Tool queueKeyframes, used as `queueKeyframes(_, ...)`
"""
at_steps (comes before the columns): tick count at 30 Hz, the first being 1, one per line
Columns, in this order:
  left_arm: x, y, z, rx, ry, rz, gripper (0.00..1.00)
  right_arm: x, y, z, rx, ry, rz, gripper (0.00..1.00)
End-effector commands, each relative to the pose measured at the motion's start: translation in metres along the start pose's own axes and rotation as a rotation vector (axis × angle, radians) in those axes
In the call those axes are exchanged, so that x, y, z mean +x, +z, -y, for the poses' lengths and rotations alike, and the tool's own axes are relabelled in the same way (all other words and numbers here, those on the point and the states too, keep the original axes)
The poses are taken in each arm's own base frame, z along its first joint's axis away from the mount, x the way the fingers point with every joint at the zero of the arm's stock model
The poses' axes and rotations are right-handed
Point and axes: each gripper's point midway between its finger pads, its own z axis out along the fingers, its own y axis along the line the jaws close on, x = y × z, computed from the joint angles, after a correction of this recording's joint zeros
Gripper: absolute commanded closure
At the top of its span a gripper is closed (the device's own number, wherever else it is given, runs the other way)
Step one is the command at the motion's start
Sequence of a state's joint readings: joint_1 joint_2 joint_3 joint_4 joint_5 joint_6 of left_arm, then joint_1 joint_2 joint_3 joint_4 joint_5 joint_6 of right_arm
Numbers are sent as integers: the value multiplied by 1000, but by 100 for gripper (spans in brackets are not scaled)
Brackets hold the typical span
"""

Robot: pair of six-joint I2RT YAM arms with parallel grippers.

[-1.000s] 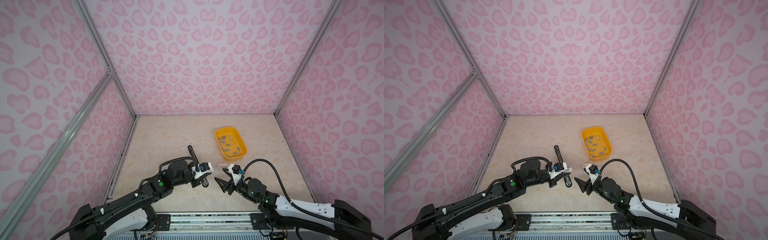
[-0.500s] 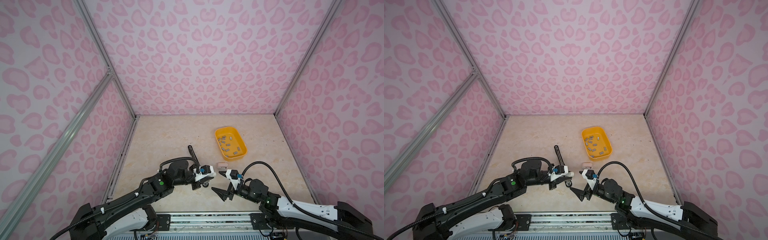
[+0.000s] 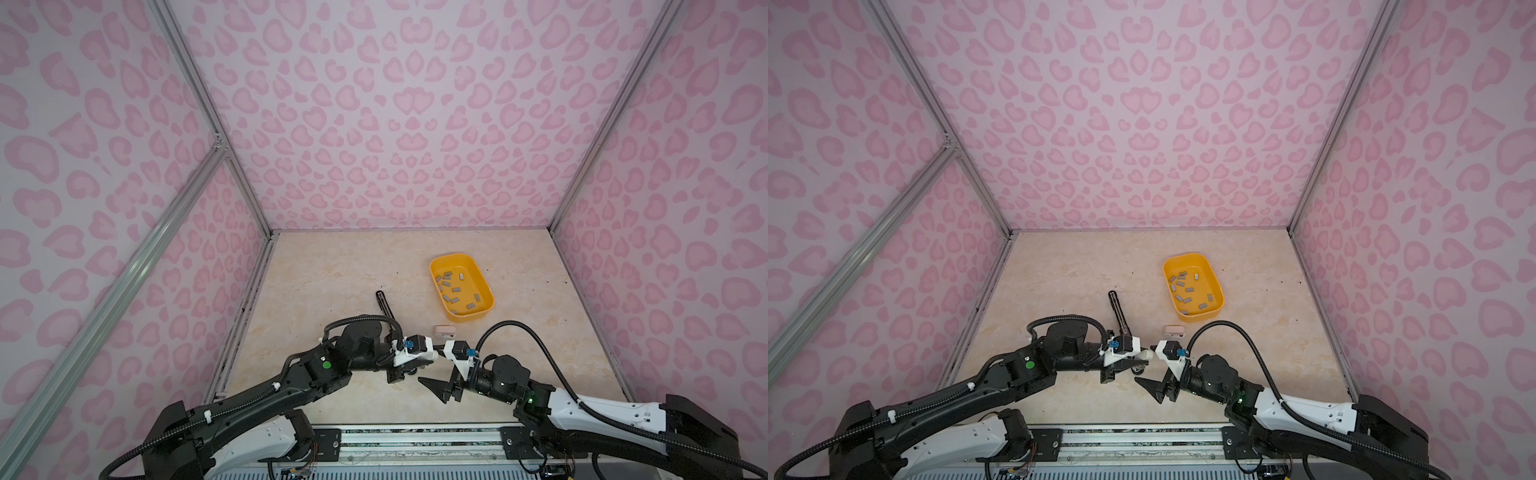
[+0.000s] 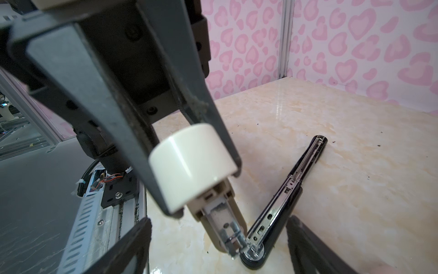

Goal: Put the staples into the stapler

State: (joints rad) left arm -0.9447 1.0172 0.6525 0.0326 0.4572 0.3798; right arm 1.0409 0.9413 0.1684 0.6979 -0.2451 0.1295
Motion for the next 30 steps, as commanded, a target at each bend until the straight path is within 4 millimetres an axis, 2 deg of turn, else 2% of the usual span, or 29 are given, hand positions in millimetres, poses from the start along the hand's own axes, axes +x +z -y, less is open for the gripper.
queueKeyframes(1, -6, 0, 9, 53, 32, 24, 97, -11, 1, -6, -27, -20, 37, 14)
queueKeyframes(10, -9, -6, 26, 139, 81, 49, 97, -14, 3, -17, -96, -71, 54, 26)
queueKeyframes(13, -12, -8, 33, 173, 94, 69, 97, -15, 3, -27, -152, -81, 56, 29)
queueKeyframes(19, -12, -7, 36, 202, 90, 69, 97, -17, 3, -39, -224, -83, 61, 32)
queueKeyframes(23, -15, -7, 38, 214, 94, 78, 97, -18, 6, -39, -220, -82, 63, 44)
queueKeyframes(30, -17, -8, 43, 244, 104, 96, 97, -18, 7, -40, -228, -79, 67, 60)
